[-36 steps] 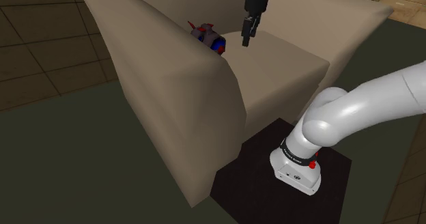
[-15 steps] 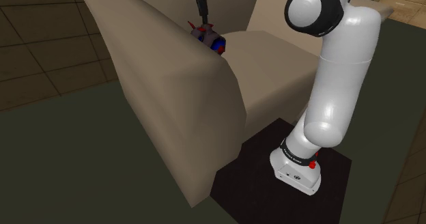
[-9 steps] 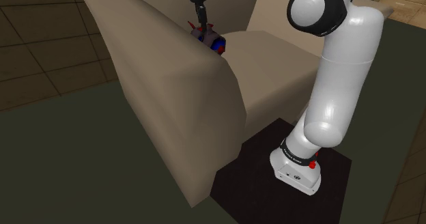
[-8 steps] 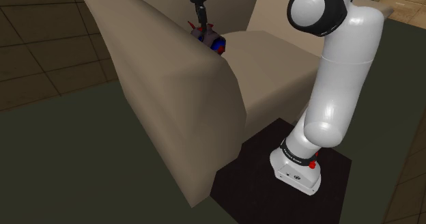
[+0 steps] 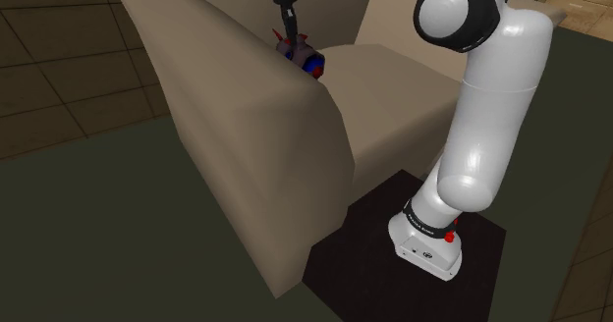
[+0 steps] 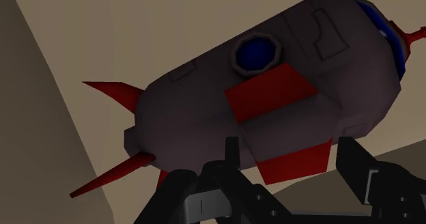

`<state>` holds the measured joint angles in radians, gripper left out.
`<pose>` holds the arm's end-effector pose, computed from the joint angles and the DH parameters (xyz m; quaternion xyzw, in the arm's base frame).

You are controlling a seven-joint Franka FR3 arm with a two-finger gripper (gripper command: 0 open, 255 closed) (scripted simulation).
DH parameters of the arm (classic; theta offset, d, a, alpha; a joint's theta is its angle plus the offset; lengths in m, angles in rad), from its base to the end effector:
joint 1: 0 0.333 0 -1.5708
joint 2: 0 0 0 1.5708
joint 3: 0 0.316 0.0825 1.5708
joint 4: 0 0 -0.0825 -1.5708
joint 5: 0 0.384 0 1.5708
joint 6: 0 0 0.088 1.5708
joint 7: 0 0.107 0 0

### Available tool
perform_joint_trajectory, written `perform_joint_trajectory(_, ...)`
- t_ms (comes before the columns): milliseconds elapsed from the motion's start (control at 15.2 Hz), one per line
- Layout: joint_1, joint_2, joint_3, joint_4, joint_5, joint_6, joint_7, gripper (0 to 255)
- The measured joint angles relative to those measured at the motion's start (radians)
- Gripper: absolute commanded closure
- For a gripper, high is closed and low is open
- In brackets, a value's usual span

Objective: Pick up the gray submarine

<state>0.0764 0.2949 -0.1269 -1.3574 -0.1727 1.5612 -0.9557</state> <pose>0.6366 -0.0392 0.5513 0.8914 0.4389 -0.0890 0.0704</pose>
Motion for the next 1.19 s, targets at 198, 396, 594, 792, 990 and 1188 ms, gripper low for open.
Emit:
perform_joint_trajectory(198,0.0,0.004,0.0,0.009,0.0,-0.007,-0.001,255)
perform_joint_trajectory(396,-0.001,0.011,-0.001,0.049,0.001,-0.042,-0.008,255)
perform_joint_trajectory(594,-0.002,0.026,-0.002,0.111,0.002,-0.088,-0.017,255)
perform_joint_trajectory(792,-0.003,0.038,-0.003,0.169,0.003,-0.133,-0.027,255)
perform_joint_trajectory(990,-0.004,0.064,-0.003,0.247,0.005,-0.184,-0.036,255)
perform_joint_trajectory(1188,-0.006,0.089,-0.004,0.325,0.006,-0.237,-0.046,255)
